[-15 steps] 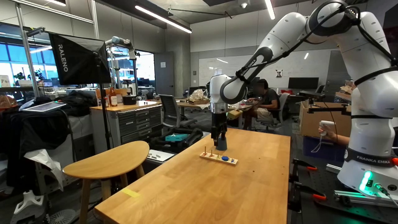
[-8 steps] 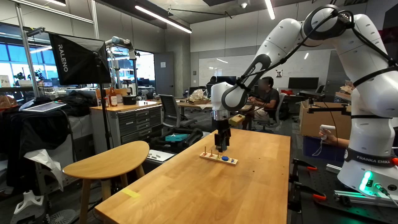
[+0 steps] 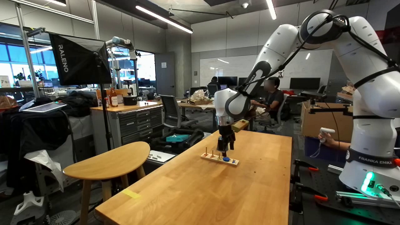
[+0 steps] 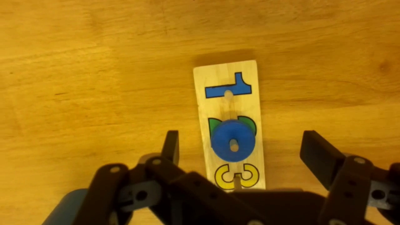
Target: Put the blue ring on the table
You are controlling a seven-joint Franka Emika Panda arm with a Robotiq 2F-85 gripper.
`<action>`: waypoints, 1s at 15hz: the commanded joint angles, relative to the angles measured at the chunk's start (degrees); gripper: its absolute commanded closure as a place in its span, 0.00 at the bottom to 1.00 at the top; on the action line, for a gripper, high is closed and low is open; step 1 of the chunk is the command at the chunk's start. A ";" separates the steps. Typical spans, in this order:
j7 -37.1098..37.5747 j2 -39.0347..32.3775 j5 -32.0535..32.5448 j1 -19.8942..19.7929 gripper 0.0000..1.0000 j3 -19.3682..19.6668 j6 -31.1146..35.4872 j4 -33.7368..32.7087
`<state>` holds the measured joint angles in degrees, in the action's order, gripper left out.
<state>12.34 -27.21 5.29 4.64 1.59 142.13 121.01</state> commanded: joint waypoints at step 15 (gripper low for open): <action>5.82 -3.82 1.46 3.70 0.00 3.55 6.41 -1.64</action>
<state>16.16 -30.47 5.59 6.43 3.77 147.79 120.23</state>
